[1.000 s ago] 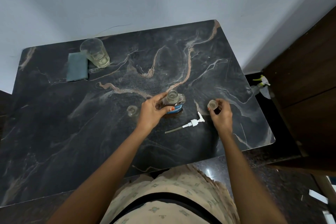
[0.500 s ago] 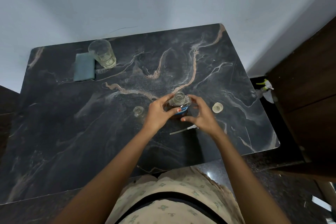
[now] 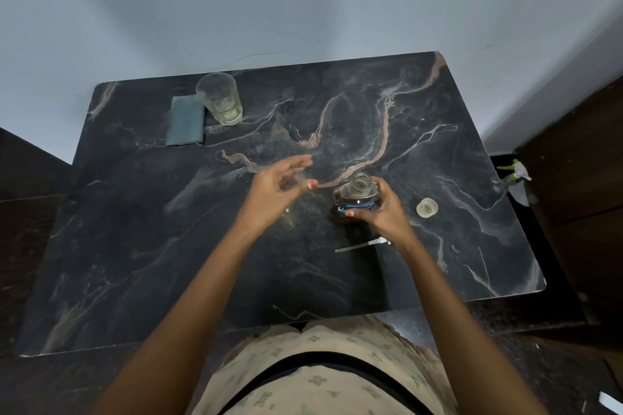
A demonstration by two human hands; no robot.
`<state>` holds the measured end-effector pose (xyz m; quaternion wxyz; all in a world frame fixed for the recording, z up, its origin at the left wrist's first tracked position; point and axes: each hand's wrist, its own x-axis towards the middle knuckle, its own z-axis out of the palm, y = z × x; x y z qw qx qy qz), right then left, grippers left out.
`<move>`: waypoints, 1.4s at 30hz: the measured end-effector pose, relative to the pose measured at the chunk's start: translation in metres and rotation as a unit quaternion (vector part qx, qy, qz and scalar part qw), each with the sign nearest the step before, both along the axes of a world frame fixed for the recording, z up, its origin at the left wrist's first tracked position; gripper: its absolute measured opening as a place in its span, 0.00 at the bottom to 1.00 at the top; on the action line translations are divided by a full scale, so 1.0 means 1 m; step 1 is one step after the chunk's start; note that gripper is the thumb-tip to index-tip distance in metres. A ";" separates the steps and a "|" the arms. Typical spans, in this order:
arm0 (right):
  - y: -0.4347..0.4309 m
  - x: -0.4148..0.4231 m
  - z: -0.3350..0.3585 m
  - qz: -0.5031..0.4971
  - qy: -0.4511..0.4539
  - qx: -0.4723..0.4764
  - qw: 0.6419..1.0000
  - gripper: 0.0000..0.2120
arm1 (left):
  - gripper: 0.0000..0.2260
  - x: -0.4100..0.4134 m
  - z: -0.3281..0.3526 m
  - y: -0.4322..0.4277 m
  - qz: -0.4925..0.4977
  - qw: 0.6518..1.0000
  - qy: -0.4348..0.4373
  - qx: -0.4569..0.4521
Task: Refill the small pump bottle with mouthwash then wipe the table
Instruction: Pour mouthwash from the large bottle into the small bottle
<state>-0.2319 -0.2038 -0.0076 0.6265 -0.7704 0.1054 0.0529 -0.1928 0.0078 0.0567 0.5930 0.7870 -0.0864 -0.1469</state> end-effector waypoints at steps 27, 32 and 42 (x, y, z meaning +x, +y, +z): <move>0.023 -0.003 0.003 -0.069 -0.052 -0.050 0.995 0.27 | 0.21 -0.011 -0.055 0.031 0.022 0.996 0.081 -0.039; 0.026 0.005 0.026 -0.074 -0.119 -0.084 0.987 0.26 | 0.23 -0.010 -0.037 0.026 0.016 0.997 0.055 -0.060; 0.018 0.022 0.070 -0.008 -0.227 -0.225 0.948 0.26 | 0.25 -0.008 -0.003 0.018 0.024 0.997 -0.023 -0.070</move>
